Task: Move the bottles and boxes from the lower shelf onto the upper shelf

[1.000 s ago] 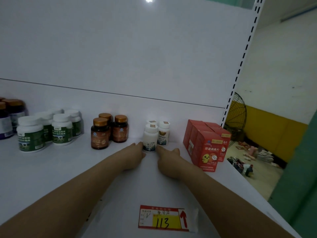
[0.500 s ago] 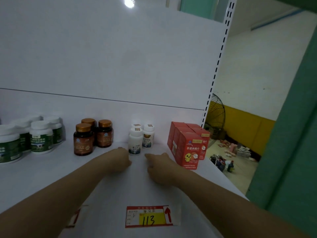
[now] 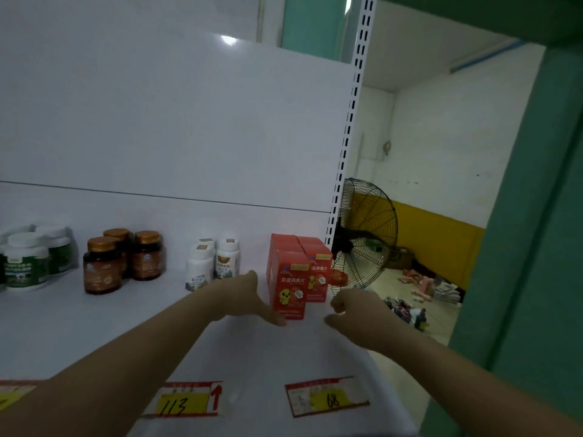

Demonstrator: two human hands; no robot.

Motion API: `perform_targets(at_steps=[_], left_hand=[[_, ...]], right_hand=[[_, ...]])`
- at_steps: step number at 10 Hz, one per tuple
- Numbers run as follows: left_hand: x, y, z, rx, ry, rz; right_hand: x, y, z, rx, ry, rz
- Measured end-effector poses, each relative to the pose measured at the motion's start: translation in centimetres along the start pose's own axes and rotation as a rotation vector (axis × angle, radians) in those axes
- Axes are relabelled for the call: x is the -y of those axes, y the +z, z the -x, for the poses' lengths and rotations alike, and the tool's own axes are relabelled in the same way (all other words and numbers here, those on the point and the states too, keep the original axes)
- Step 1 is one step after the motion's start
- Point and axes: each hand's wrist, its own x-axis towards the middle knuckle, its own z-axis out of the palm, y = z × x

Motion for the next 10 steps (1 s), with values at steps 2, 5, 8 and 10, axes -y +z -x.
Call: perform_targets(at_steps=[2,5,8,10], left_hand=[[0.0,1.8,-3.8,-0.016,0.043,0.074],[0.1,3.1,-5.2,-0.016,0.178,0.181],[0.3,3.2,-5.7,-0.02,0.165,0.209],[-0.2,2.5,-5.2,-0.037,0.059,0.008]], right_hand=[[-2.1,0.0,-5.1,-0.056,-0.012,-0.281],[-2.6,3.5,-8.8,-0.18,0.011,-0.345],[-2.9,3.9,-9.3,-0.183,0.03,-0.363],[-3.0,3.6,-9.3,-0.079,0.069,-0.255]])
